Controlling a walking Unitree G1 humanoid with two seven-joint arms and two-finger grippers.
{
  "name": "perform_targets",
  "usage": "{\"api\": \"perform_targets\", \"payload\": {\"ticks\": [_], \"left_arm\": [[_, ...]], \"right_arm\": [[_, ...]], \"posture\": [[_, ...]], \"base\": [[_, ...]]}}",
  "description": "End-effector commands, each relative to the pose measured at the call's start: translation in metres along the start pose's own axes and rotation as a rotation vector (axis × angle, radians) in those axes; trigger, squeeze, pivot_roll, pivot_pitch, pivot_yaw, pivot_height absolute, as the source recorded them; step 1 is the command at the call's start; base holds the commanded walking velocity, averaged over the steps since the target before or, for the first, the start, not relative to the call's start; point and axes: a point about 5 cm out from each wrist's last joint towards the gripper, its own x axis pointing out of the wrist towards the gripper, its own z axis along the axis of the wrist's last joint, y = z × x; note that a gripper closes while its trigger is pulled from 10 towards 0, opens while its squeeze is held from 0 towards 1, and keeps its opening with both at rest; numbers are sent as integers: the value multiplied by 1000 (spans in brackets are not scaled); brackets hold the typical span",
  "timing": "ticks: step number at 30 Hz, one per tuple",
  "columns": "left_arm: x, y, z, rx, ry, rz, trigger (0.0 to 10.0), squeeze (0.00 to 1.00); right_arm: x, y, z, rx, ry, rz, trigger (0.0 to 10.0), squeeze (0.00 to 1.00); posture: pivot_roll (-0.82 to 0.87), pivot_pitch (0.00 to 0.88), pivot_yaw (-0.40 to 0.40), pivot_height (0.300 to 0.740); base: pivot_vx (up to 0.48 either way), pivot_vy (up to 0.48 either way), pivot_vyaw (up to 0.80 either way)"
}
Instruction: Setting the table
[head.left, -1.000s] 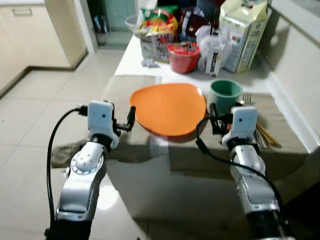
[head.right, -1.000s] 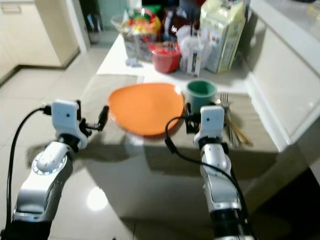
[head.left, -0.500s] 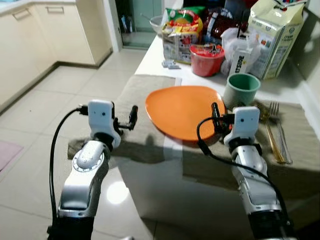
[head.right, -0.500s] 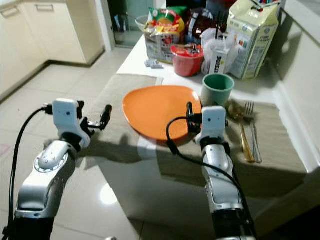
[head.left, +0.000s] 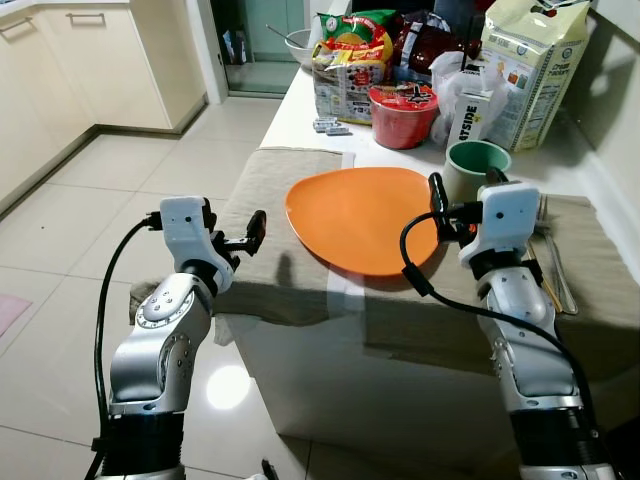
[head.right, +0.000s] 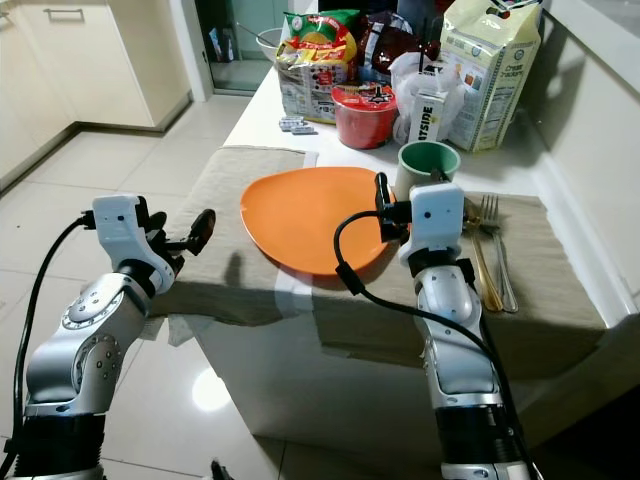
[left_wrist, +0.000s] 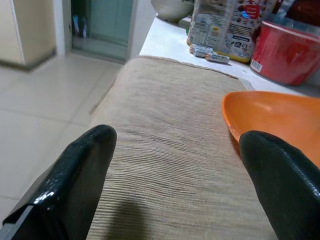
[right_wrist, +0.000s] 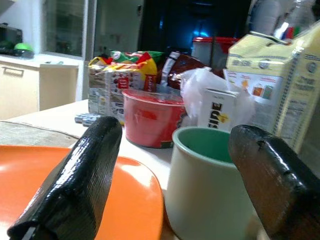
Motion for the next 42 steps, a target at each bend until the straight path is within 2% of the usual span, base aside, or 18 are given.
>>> {"api": "perform_targets", "payload": {"ticks": [1,2,8,11,14,18,27,30,34,37,42], "left_arm": [[2,2,0,-48,14,-6,10000,0],[5,4,-3,-138,30,-22,10000,0],[13,4,0,-297,33,-62,10000,0],[16,2,8,-333,13,-82,10000,0],[18,-5,23,-304,-28,-112,10000,0],[16,-10,31,-228,-48,-135,10000,0],[11,-7,25,-40,-64,-104,10000,0],[6,-4,20,-37,-65,-87,10000,0],[3,0,13,-58,-52,-71,10000,0],[3,-3,11,-41,-42,-100,10000,0],[8,-9,8,-158,-25,-158,10000,0]], "right_arm": [[4,-4,7,-5,-16,7,10000,0],[5,-9,10,-20,-17,11,10000,0],[4,-14,12,-30,-14,11,10000,0],[3,-12,11,-28,-11,14,10000,0],[0,-9,9,-24,-4,18,10000,0],[-3,-4,5,-16,14,30,10000,0],[-3,9,-8,26,56,55,10000,0],[-5,9,-18,62,94,23,10000,0],[-9,10,-26,66,108,-19,10000,0],[-9,14,-26,62,100,-20,10000,0],[-9,17,-23,67,88,-28,10000,0]], "posture": [[-175,0,55,740],[-180,0,53,740],[-187,4,49,740],[-190,6,50,740],[-194,9,51,740],[-191,7,54,740],[-168,0,64,740],[-161,0,76,740],[-170,0,112,740],[-172,0,119,740],[-191,0,122,740]], "base": [[0,0,0],[0,0,0],[0,0,0],[0,0,0],[0,0,0],[0,0,0],[0,0,0],[0,0,0],[0,0,0],[0,0,0],[0,0,0]]}}
